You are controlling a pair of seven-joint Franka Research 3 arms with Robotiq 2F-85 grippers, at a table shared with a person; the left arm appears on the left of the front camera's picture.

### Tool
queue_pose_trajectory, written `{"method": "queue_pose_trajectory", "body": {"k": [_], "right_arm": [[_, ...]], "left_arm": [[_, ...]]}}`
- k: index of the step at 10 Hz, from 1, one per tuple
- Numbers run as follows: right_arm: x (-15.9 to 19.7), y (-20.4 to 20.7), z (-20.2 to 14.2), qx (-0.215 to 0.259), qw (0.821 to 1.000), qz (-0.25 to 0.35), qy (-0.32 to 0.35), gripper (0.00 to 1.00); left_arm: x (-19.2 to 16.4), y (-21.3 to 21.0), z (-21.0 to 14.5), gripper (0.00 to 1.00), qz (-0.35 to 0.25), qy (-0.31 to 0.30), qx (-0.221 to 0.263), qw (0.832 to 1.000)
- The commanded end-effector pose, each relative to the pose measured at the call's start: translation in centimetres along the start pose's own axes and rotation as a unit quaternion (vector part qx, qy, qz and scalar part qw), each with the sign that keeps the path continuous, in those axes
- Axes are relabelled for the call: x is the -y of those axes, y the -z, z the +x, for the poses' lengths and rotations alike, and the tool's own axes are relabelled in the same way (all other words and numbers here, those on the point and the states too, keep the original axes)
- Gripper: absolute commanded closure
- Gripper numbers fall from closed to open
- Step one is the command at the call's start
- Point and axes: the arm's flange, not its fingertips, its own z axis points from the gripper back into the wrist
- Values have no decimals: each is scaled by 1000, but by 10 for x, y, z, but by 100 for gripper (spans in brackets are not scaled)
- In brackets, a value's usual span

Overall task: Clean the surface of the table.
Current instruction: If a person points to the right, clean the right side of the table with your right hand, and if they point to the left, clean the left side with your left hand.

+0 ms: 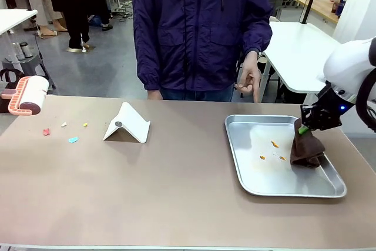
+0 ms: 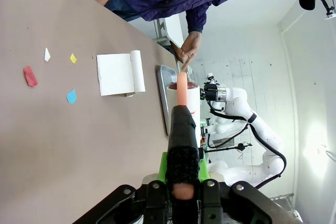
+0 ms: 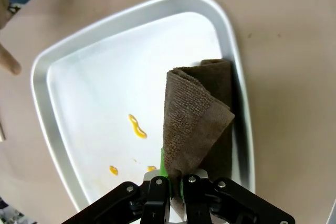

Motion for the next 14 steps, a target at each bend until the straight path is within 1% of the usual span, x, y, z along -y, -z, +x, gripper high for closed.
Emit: {"method": "queue_pose_trajectory", "body": {"k": [1, 2, 5, 10, 11, 12, 14], "right_arm": [[-7, 8, 13, -20, 999, 36, 8, 100], [-12, 19, 15, -30, 999, 44, 1, 100], [-36, 48, 14, -64, 993, 94, -2, 100], [-71, 71, -9, -112, 979, 171, 3, 100], [-79, 72, -14, -116, 975, 190, 12, 100], [-86, 75, -19, -114, 974, 193, 21, 100], [-95, 77, -23, -117, 971, 206, 18, 100]], "left_arm": [[5, -1, 1, 83, 1, -6, 0, 1000], [5, -1, 1, 83, 1, -6, 0, 1000], [5, -1, 1, 83, 1, -6, 0, 1000], [5, -1, 1, 83, 1, -6, 0, 1000], [5, -1, 1, 83, 1, -6, 0, 1000], [5, -1, 1, 83, 1, -6, 0, 1000], [5, -1, 1, 83, 1, -6, 0, 1000]]}}
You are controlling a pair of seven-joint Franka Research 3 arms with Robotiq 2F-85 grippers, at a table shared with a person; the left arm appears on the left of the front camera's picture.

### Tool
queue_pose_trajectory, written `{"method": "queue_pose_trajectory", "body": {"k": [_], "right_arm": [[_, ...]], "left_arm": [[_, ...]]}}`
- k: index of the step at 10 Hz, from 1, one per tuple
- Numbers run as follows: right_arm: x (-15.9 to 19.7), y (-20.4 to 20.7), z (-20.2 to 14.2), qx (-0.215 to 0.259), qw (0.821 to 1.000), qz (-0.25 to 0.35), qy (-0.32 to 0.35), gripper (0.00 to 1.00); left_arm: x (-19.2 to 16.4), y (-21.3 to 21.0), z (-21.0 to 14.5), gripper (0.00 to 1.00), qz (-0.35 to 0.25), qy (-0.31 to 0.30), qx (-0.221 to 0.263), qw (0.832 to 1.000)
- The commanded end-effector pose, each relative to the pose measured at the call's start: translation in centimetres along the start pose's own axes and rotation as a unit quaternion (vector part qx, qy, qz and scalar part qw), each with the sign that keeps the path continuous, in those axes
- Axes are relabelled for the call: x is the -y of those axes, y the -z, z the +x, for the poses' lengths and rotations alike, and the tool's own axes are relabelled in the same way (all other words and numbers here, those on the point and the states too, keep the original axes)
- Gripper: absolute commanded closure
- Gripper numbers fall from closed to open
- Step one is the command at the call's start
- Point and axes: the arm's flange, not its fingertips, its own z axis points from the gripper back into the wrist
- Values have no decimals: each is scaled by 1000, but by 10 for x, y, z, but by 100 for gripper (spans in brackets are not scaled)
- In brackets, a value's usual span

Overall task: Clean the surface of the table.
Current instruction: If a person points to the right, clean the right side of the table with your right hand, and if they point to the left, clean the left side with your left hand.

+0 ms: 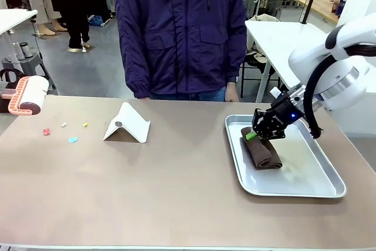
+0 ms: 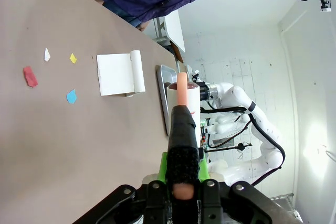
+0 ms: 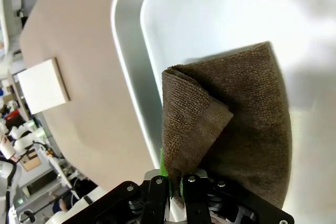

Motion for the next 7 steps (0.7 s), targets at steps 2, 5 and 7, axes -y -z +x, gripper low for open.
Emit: {"method": "queue_pose_trajectory", "body": {"k": [2, 5, 7], "right_arm": [[-5, 4, -6, 17, 999, 21, -27, 100], [1, 7, -2, 27, 998, -43, -30, 100], [4, 6, -2, 45, 993, -100, -43, 100]], "left_arm": [[5, -2, 1, 83, 0, -6, 0, 1000], [5, -2, 1, 83, 0, -6, 0, 1000], [5, -2, 1, 83, 0, -6, 0, 1000]]}}
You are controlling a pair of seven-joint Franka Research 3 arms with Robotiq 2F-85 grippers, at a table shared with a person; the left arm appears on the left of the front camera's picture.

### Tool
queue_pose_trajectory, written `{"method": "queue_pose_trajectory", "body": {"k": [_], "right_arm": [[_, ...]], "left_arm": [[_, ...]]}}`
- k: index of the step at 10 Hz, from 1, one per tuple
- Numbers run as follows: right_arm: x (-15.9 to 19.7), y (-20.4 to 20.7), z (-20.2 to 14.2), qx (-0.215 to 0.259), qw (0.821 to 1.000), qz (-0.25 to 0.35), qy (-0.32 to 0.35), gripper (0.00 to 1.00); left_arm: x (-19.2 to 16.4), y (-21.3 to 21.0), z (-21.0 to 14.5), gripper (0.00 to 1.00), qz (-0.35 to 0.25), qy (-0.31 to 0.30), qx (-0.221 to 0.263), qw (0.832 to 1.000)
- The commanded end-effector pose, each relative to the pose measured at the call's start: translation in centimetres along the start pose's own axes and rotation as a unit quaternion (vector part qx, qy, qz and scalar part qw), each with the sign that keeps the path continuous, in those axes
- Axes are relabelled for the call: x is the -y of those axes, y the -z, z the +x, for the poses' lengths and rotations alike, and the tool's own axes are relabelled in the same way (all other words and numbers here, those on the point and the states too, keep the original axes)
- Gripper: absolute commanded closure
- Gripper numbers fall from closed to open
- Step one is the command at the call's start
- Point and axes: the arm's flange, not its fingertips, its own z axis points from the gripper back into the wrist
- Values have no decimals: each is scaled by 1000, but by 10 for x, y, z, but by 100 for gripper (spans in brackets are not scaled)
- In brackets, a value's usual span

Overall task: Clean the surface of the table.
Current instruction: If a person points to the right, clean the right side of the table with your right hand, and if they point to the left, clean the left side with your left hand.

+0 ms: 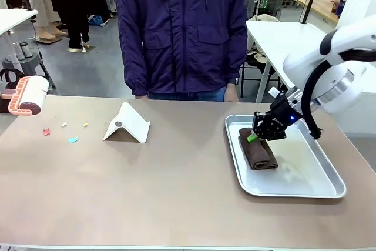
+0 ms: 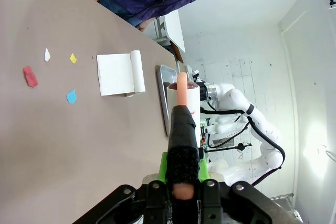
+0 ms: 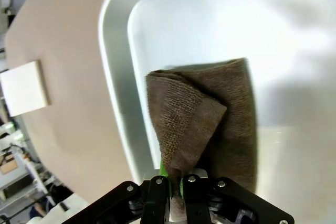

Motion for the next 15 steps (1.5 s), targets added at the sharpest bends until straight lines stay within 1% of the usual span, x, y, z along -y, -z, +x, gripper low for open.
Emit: {"method": "queue_pose_trajectory", "body": {"k": [1, 3, 4, 6, 9, 12, 13, 14, 15], "right_arm": [[-1, 1, -3, 23, 998, -58, -2, 100], [2, 0, -2, 45, 994, -102, -4, 100], [5, -3, -2, 45, 992, -115, -6, 100], [18, -18, 2, 57, 990, -127, 12, 100], [48, -43, 6, 73, 986, -143, 54, 100], [78, -60, 6, 85, 983, -133, 91, 100], [88, -66, 6, 88, 984, -118, 102, 100], [93, -71, 5, 87, 986, -93, 105, 100], [96, -76, 4, 84, 990, -56, 102, 100]], "left_arm": [[5, -2, 1, 83, 0, -6, 0, 1000], [5, -2, 1, 83, 0, -6, 0, 1000], [5, -2, 1, 83, 0, -6, 0, 1000], [5, -2, 1, 83, 0, -6, 0, 1000], [5, -2, 1, 83, 0, -6, 0, 1000], [5, -2, 1, 83, 0, -6, 0, 1000], [5, -2, 1, 83, 0, -6, 0, 1000], [5, -2, 1, 83, 0, -6, 0, 1000], [5, -2, 1, 83, 0, -6, 0, 1000]]}}
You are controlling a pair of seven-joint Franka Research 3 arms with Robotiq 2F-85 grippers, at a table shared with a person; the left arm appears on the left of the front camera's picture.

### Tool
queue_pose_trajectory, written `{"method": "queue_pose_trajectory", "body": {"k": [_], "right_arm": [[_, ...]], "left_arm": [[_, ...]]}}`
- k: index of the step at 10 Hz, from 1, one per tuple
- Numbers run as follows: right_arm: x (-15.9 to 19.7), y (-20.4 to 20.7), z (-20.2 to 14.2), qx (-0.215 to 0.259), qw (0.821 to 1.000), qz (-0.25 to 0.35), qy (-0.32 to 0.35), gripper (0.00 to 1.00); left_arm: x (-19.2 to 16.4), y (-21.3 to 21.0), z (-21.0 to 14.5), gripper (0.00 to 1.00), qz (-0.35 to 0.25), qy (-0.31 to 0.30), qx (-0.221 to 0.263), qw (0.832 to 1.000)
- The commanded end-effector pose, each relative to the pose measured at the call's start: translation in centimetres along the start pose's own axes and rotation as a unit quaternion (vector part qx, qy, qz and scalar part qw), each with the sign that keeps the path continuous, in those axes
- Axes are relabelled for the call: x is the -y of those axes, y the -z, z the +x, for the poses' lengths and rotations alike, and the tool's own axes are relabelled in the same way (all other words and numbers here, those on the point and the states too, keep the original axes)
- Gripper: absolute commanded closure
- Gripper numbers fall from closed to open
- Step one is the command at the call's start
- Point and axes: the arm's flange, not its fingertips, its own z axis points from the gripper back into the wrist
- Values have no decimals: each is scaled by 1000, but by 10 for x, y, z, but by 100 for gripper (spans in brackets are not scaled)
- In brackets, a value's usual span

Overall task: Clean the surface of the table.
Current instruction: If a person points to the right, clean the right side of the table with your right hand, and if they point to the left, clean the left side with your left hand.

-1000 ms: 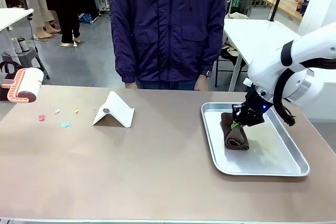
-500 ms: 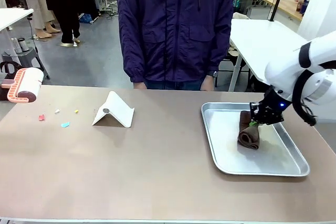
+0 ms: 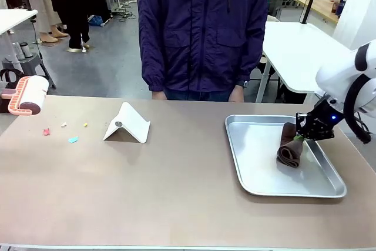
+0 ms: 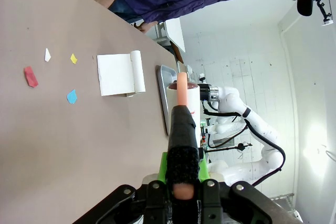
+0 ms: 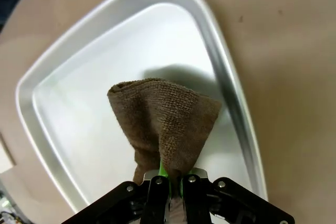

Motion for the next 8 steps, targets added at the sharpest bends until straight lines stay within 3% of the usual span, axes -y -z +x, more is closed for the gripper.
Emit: {"method": "queue_pose_trajectory", "body": {"k": [1, 4, 6, 7, 8], "right_arm": [[7, -9, -5, -18, 995, 97, -11, 100], [14, -28, -4, -77, 952, 294, -24, 100], [31, -41, 0, -130, 895, 427, -11, 100], [38, -46, -1, -137, 878, 459, -7, 100], [45, -53, -2, -167, 844, 509, -20, 100]], "left_arm": [[4, -1, 1, 83, 0, -6, 0, 1000], [4, -1, 1, 83, 0, -6, 0, 1000], [4, -1, 1, 83, 0, -6, 0, 1000], [4, -1, 1, 83, 0, -6, 0, 1000], [4, -1, 1, 83, 0, -6, 0, 1000]]}}
